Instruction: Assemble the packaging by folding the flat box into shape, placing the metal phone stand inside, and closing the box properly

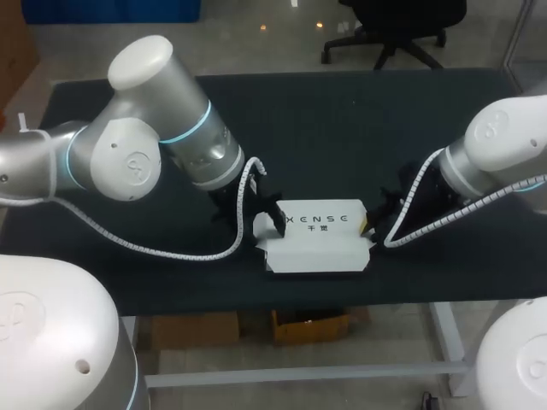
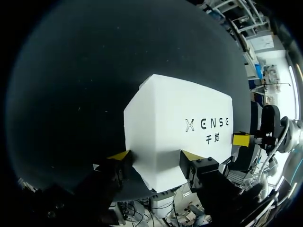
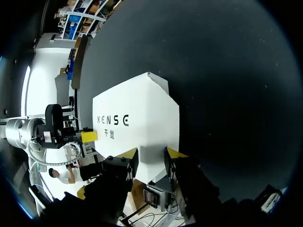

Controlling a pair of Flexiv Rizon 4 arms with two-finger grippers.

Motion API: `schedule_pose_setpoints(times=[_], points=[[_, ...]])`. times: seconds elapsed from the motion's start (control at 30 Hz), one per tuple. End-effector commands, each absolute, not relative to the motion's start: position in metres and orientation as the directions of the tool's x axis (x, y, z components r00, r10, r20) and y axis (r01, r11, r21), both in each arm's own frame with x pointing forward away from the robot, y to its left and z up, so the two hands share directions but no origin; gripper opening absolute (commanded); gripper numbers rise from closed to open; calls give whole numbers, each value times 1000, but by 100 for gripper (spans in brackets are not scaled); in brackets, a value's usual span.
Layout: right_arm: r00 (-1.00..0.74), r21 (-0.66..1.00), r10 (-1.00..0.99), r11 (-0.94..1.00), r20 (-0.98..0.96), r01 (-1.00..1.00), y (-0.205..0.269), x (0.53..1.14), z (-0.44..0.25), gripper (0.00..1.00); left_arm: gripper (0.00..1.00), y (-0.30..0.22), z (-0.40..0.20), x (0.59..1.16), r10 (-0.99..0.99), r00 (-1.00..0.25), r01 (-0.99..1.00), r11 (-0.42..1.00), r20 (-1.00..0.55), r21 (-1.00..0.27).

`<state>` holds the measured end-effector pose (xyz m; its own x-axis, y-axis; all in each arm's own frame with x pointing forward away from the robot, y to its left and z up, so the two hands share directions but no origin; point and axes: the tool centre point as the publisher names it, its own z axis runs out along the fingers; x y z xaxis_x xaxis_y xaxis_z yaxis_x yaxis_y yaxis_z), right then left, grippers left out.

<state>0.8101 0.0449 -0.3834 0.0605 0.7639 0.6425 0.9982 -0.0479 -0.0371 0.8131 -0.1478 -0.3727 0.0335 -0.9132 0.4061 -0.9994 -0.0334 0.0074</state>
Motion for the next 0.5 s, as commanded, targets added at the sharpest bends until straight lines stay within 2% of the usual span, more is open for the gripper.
schedule_pose_setpoints(times=[0.03,0.33,0.5], points=[[57,-35,759,-45,649,998,45,810,-384,33,61,-148,-374,813,-910,29,-1000,-31,413,3],[42,-31,762,-29,646,999,48,812,-382,32,66,-149,-371,813,-911,20,-1000,-27,412,-10],[40,-32,763,-25,645,999,49,811,-383,33,65,-149,-371,813,-910,19,-1000,-27,413,-14]])
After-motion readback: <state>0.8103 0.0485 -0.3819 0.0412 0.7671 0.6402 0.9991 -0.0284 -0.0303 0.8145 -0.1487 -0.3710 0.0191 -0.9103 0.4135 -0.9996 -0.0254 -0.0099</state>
